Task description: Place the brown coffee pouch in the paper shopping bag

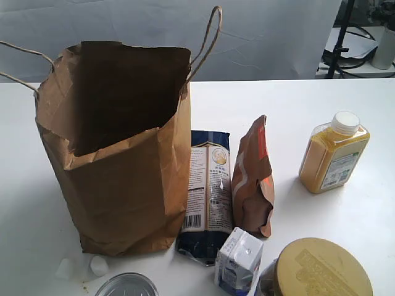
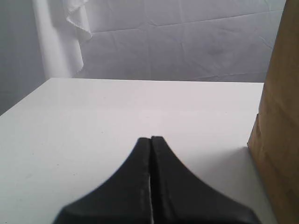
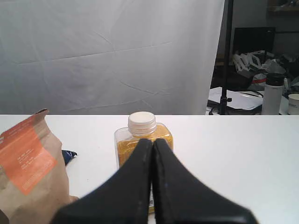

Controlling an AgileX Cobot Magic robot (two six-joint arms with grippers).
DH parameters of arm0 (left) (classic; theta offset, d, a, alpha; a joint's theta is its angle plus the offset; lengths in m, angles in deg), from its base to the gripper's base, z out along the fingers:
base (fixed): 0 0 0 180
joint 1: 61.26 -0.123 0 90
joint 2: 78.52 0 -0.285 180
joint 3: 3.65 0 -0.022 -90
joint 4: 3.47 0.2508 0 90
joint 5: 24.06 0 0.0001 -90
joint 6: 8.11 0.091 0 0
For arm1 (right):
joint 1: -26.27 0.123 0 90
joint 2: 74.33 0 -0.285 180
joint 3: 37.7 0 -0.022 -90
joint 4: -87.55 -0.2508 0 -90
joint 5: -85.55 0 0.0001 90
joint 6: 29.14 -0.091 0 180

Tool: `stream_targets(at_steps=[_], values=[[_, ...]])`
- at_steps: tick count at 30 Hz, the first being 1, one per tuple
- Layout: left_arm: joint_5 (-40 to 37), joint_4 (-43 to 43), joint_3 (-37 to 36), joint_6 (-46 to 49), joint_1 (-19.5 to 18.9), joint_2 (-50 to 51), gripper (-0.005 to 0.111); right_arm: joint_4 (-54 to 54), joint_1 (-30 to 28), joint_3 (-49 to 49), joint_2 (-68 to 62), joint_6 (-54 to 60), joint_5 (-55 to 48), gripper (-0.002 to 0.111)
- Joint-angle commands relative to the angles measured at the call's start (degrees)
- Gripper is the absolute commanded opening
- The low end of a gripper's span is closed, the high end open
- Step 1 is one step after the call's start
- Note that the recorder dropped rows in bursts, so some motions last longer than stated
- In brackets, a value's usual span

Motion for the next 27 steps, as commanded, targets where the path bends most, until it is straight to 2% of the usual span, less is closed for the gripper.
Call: stream_targets(at_steps=[1, 11, 17, 23, 27], values=[[0.2, 0.2, -0.2, -0.2, -0.2, -0.2, 0.000, -0.5, -0.1, 0.2, 0.4, 0.2, 0.2, 0.000], [0.2, 0.2, -0.2, -0.2, -0.2, -0.2, 0.000, -2.2, -0.1, 0.2, 0.4, -0.9, 0.4, 0.000], [0.2, 0.2, -0.2, -0.2, -0.2, -0.2, 0.000, -13.3, 0.0, -0.2, 0.4, -2.9, 12.2, 0.000], [0.2, 0.2, -0.2, -0.2, -0.2, -0.2, 0.000, -12.5, 0.0, -11.7, -0.3, -8.3, 14.6, 0.000], [0.2, 0.2, -0.2, -0.2, -0.2, -0.2, 0.000, -8.9, 0.0, -22.7, -9.8, -8.8, 7.9, 0.000]])
